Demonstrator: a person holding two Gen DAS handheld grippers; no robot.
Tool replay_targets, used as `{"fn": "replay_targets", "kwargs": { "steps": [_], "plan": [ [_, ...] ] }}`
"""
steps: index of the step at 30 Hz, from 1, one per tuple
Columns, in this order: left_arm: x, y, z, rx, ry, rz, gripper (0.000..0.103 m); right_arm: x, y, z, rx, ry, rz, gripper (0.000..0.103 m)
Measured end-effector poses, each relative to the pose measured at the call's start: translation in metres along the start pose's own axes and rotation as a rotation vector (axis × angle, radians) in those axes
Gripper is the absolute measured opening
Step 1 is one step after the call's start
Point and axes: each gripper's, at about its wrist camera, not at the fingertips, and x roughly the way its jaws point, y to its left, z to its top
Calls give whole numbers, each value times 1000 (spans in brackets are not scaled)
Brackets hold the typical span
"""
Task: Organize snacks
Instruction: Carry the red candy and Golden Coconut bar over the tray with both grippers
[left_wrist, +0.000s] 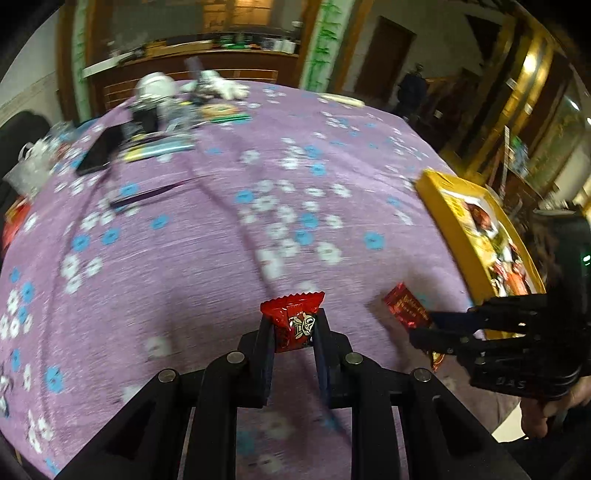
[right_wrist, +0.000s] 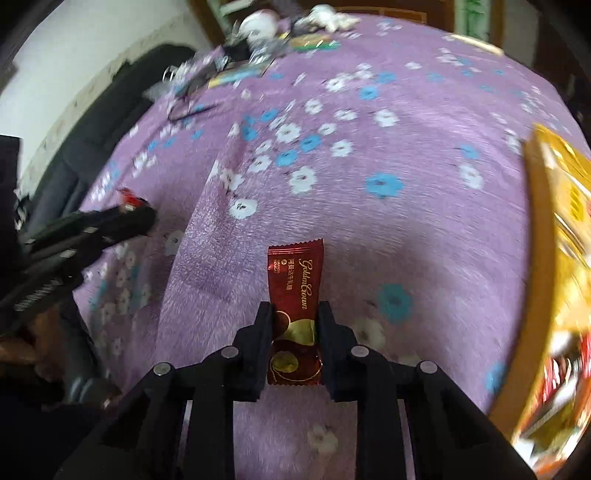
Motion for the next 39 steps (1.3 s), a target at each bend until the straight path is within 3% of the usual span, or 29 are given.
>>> {"fn": "replay_targets", "kwargs": {
  "steps": [9,15,28,39],
  "plan": [
    [17,-75,15,160,19,-82,19,-71,-48,-31,138,-157,-36,23],
    [24,-127,24,264,17,-125,19,-99,-76,-50,221,-215,-66,23],
    [35,-211,30,437,23,-159,19,-131,-130,-82,364,-284,-94,23],
    [46,-252,32,514,30,-155,19,-146,-161,-100,435,-310,-94,23]
  ]
}}
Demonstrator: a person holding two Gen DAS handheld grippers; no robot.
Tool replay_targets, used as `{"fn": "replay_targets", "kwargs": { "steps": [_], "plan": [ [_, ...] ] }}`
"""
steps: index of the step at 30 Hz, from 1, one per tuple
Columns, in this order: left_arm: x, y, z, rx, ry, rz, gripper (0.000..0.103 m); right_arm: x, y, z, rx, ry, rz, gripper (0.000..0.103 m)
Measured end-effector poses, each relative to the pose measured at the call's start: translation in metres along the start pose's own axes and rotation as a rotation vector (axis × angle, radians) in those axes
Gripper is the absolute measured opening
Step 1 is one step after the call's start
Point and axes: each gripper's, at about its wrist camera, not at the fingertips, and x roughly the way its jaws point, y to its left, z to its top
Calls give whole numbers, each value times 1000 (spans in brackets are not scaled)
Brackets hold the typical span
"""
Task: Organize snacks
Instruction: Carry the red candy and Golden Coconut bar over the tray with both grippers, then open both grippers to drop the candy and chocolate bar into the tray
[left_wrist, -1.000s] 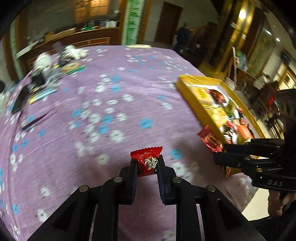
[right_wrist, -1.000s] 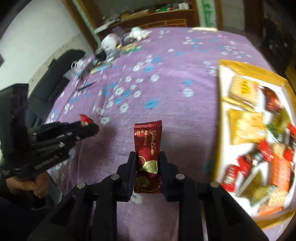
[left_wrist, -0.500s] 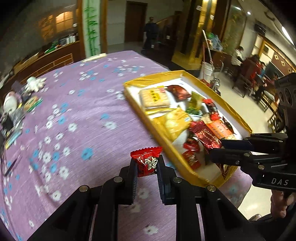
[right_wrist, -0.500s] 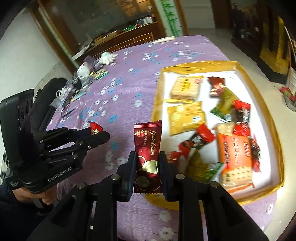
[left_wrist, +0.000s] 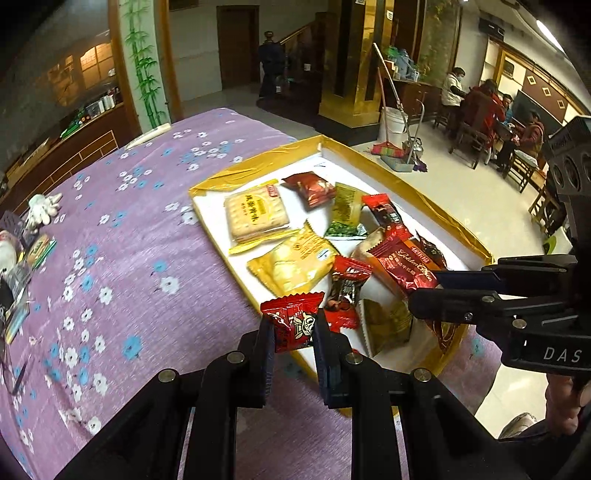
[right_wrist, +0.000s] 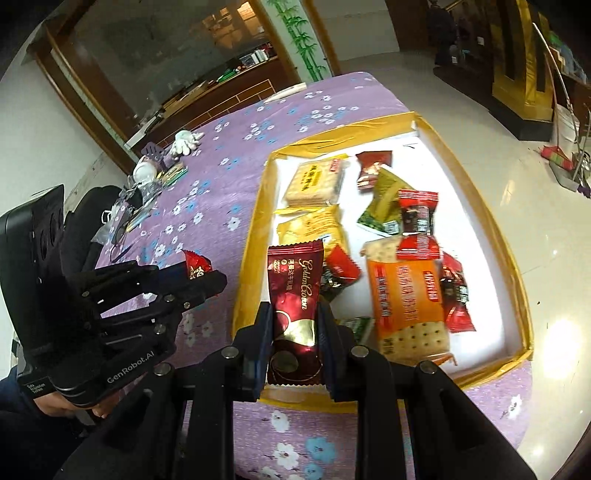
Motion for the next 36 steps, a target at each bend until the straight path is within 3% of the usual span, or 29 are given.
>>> {"fn": "replay_targets", "kwargs": {
  "steps": [36],
  "plan": [
    [68,-44,24,93,73,41,19,12,-69,20,88,59,-70,23]
  ]
}}
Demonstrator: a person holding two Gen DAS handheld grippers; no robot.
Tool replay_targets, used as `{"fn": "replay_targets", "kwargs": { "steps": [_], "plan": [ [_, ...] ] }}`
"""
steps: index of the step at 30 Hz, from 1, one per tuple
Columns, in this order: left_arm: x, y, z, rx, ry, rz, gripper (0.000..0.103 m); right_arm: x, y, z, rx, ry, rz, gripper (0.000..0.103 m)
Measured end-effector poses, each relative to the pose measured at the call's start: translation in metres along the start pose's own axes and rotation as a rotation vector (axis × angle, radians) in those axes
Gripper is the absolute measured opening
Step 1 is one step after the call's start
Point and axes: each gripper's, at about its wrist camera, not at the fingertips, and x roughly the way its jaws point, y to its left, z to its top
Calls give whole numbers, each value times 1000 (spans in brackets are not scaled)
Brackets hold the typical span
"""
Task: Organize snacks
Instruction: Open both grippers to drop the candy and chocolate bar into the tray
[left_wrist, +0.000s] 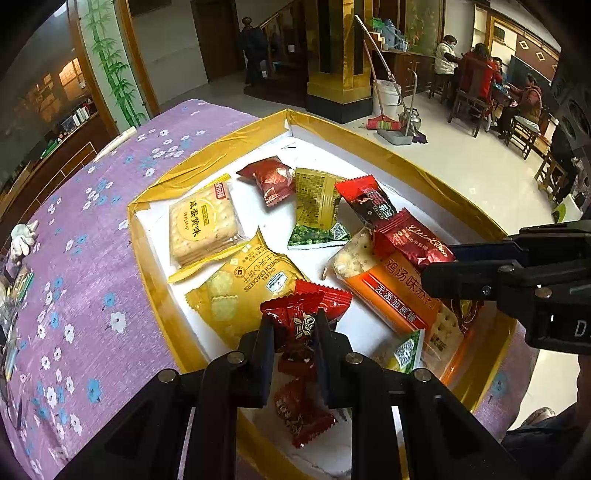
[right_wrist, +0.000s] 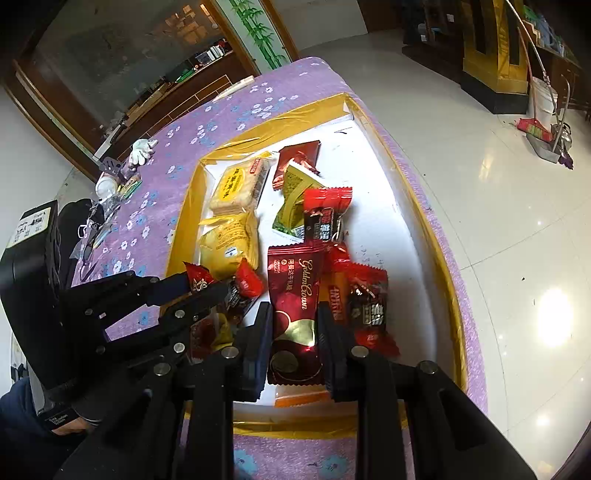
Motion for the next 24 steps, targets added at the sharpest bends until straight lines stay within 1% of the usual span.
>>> {"fn": "replay_targets", "kwargs": {
  "steps": [5,11,24],
  "plan": [
    [7,0,2,2,5,10,19,6,-3,4,0,13,-5,23],
    [14,-1,8,13,1,38,19,15,-9,8,14,28,-22,23],
    [24,-6,19,57,-9,81,19,20,-17,18,28,4,-58,23]
  ]
}}
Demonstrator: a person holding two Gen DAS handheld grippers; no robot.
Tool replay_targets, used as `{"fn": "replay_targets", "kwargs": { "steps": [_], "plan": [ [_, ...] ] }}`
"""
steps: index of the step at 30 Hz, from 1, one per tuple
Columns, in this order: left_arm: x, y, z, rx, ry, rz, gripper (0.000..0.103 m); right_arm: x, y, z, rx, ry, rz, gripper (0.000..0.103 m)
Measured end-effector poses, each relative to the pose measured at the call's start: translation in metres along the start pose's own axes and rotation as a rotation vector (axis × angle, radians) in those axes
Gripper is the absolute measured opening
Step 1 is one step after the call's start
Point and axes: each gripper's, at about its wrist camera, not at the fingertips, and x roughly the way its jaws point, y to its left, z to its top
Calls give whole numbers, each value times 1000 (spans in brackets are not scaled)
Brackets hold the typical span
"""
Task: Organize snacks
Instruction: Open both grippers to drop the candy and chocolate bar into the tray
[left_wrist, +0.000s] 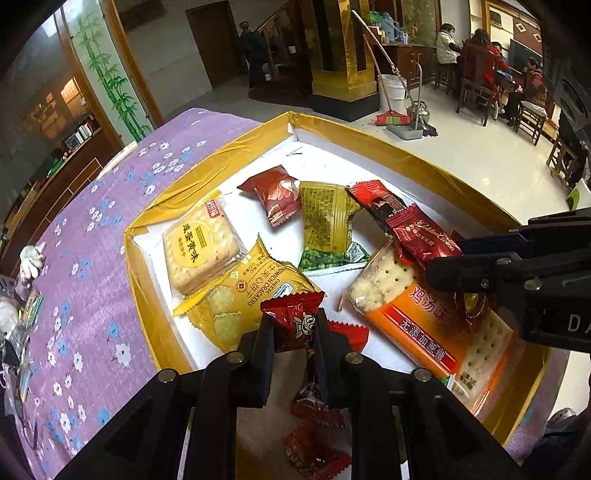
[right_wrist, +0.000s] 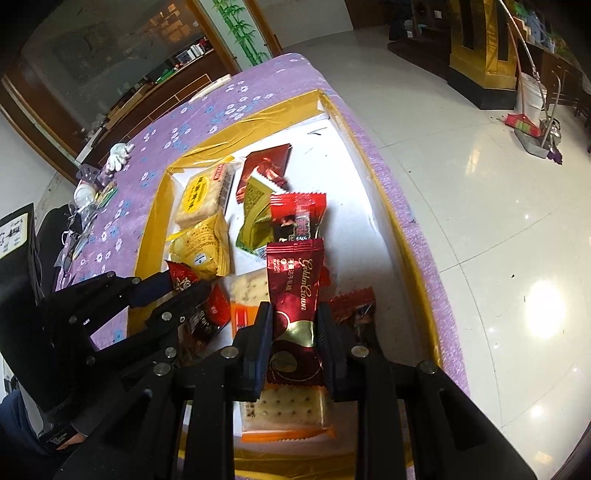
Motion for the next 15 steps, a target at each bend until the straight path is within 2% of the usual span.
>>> {"fn": "replay_targets", "kwargs": {
  "steps": [15],
  "plan": [
    [11,-10,13,3,14,62,19,12,-2,23,-41,-5,7,23]
  ]
}}
